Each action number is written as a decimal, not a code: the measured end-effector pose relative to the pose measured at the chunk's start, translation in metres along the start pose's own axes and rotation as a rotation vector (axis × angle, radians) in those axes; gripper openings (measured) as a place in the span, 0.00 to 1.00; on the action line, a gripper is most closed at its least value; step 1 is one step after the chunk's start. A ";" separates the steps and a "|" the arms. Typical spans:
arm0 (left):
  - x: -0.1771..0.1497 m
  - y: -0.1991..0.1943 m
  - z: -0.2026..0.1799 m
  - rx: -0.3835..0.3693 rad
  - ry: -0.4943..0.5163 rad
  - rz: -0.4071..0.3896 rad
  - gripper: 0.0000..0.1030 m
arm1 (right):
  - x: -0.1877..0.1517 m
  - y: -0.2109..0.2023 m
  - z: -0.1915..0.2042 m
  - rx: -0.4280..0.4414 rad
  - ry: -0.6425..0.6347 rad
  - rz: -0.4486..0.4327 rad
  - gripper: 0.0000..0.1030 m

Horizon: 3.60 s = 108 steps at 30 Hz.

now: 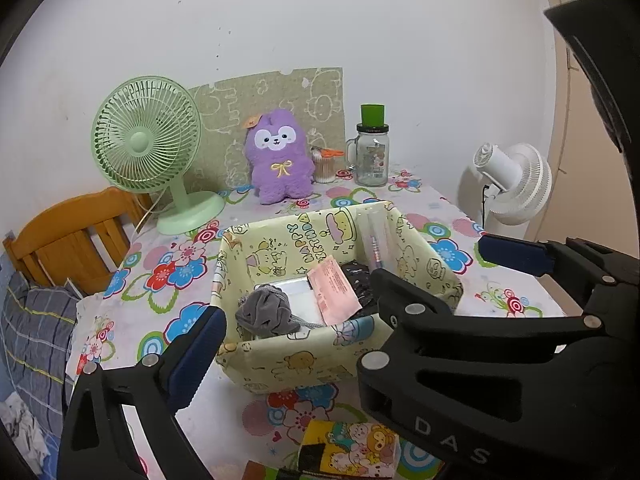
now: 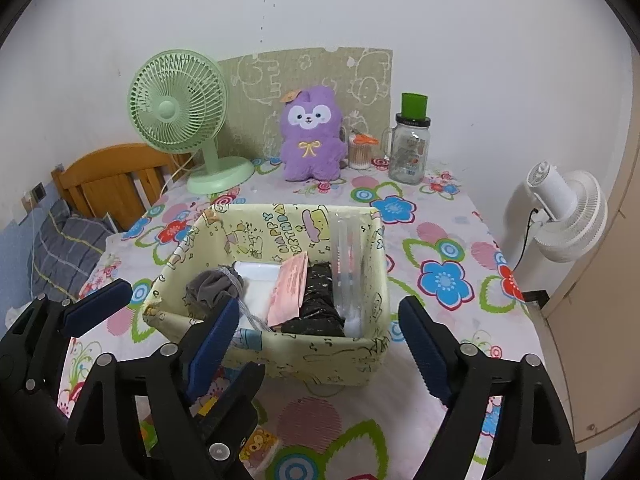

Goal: Organize soft objects
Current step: 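Withdraw both tools from the box toward the tissue packs on the table, then grasp the green tissue pack with left tool while right tool reaches the cartoon tissue pack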

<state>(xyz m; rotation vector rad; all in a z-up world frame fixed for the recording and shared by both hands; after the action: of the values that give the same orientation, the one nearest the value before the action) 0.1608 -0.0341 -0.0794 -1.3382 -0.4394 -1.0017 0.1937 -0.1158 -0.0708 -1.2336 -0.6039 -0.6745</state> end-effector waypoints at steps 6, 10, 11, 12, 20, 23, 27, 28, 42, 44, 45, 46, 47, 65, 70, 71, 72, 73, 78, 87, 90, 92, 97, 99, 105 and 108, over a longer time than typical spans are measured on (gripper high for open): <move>-0.001 -0.009 -0.006 -0.009 0.006 -0.015 0.99 | -0.004 -0.012 -0.004 -0.004 0.001 -0.020 0.86; -0.002 -0.015 -0.010 -0.010 0.012 -0.023 1.00 | -0.006 -0.018 -0.006 -0.003 0.004 -0.030 0.87; -0.003 -0.017 -0.012 -0.010 0.014 -0.025 1.00 | -0.007 -0.020 -0.006 -0.003 0.005 -0.034 0.89; -0.003 -0.018 -0.013 -0.011 0.013 -0.024 1.00 | -0.008 -0.021 -0.007 -0.002 0.006 -0.036 0.91; -0.007 -0.028 -0.018 -0.017 0.012 -0.033 1.00 | -0.015 -0.035 -0.009 -0.003 0.011 -0.063 0.94; -0.008 -0.032 -0.019 -0.018 0.009 -0.039 1.00 | -0.017 -0.041 -0.008 -0.003 0.011 -0.078 0.95; -0.011 -0.037 -0.021 -0.020 0.008 -0.042 1.00 | -0.021 -0.047 -0.007 0.001 0.010 -0.091 0.96; -0.012 -0.038 -0.021 -0.019 0.009 -0.043 1.00 | -0.022 -0.049 -0.007 0.002 0.010 -0.092 0.96; -0.027 -0.045 -0.023 -0.027 -0.001 -0.047 1.00 | -0.037 -0.060 -0.001 0.016 -0.004 -0.110 0.97; -0.029 -0.046 -0.023 -0.028 -0.002 -0.045 1.00 | -0.039 -0.060 -0.001 0.018 0.001 -0.109 0.97; -0.030 -0.046 -0.022 -0.028 -0.002 -0.045 1.00 | -0.040 -0.060 -0.001 0.019 0.004 -0.110 0.97; -0.031 -0.045 -0.022 -0.028 -0.002 -0.044 1.00 | -0.041 -0.059 0.000 0.021 0.005 -0.110 0.97; -0.032 -0.045 -0.022 -0.029 -0.002 -0.043 1.00 | -0.042 -0.059 0.000 0.022 0.006 -0.109 0.97; -0.056 -0.026 -0.011 -0.024 -0.023 0.003 1.00 | -0.060 -0.038 0.013 0.047 -0.021 -0.118 0.97; -0.063 -0.019 -0.008 -0.023 -0.026 0.019 1.00 | -0.066 -0.028 0.014 0.058 -0.020 -0.093 0.97; -0.064 -0.017 -0.008 -0.021 -0.024 0.026 1.00 | -0.067 -0.027 0.014 0.062 -0.022 -0.089 0.97; -0.066 -0.015 -0.007 -0.020 -0.023 0.031 1.00 | -0.069 -0.024 0.014 0.064 -0.024 -0.083 0.97; -0.068 -0.013 -0.006 -0.020 -0.024 0.037 1.00 | -0.070 -0.023 0.015 0.063 -0.026 -0.078 0.97; -0.077 -0.007 -0.003 -0.030 -0.038 0.051 1.00 | -0.077 -0.014 0.017 0.070 -0.045 -0.058 0.97; -0.093 0.002 0.001 -0.047 -0.054 0.082 1.00 | -0.088 0.002 0.024 0.083 -0.071 -0.017 0.97; -0.098 0.004 0.003 -0.048 -0.060 0.090 1.00 | -0.092 0.006 0.025 0.083 -0.076 -0.008 0.97; -0.101 0.005 0.004 -0.045 -0.064 0.093 1.00 | -0.094 0.008 0.025 0.084 -0.077 -0.002 0.97; -0.109 0.006 0.009 -0.052 -0.074 0.100 1.00 | -0.099 0.015 0.027 0.089 -0.080 0.020 0.97; -0.112 0.006 0.009 -0.055 -0.076 0.106 1.00 | -0.102 0.017 0.029 0.089 -0.093 0.027 0.97; -0.124 0.007 0.009 -0.059 -0.069 0.127 1.00 | -0.112 0.023 0.036 0.089 -0.125 0.046 0.97; -0.130 0.010 0.011 -0.064 -0.073 0.141 1.00 | -0.117 0.028 0.038 0.089 -0.129 0.066 0.97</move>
<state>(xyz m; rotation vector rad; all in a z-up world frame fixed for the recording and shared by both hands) 0.1014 0.0201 -0.1832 -1.4467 -0.3653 -0.8587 0.1352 -0.0578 -0.1665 -1.2149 -0.6896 -0.5101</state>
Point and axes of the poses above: each gripper's, at about its wrist camera, not at the fingertips, and y roughly the way its jaws point, z to its left, x to its top, the point moved 5 cm from there along y, roughly the way its jaws point, and after that the axes turned 13 degrees about y, right-handed, at the moved point
